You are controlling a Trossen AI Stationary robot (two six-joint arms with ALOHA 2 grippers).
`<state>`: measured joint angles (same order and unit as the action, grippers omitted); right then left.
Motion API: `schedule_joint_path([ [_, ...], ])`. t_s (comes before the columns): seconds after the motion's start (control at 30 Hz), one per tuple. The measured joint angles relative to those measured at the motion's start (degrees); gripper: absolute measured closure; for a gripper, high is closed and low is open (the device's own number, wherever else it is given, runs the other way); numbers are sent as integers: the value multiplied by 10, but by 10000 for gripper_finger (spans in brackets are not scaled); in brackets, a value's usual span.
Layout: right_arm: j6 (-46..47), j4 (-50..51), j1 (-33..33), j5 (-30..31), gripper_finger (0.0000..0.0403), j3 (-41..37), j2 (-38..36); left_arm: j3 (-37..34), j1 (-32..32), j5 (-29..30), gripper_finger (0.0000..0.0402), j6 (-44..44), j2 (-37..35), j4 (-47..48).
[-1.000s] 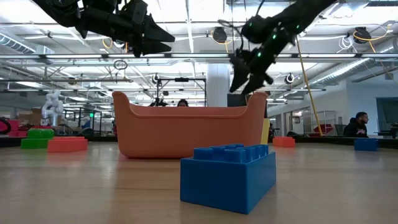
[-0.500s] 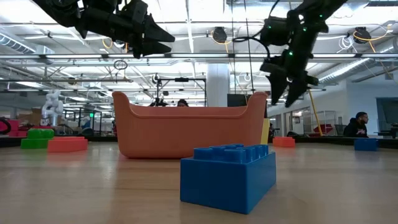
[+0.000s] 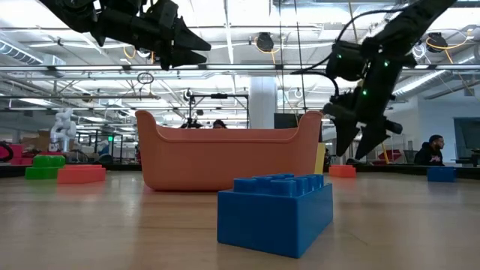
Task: Sort & place blocks by color
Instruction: Put the orange game piece into the orange bin
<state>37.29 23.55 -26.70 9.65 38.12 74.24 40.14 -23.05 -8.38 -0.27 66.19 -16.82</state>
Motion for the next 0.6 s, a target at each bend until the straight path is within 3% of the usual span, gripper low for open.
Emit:
schedule_joint_path([
  [0.27, -4, -48, 2, 54, 138, -33, 2, 0, 0, 0, 131, 1, 0, 0],
  [0.6, -4, -77, 10, 55, 138, -34, 17, 0, 0, 0, 131, 1, 0, 1],
])
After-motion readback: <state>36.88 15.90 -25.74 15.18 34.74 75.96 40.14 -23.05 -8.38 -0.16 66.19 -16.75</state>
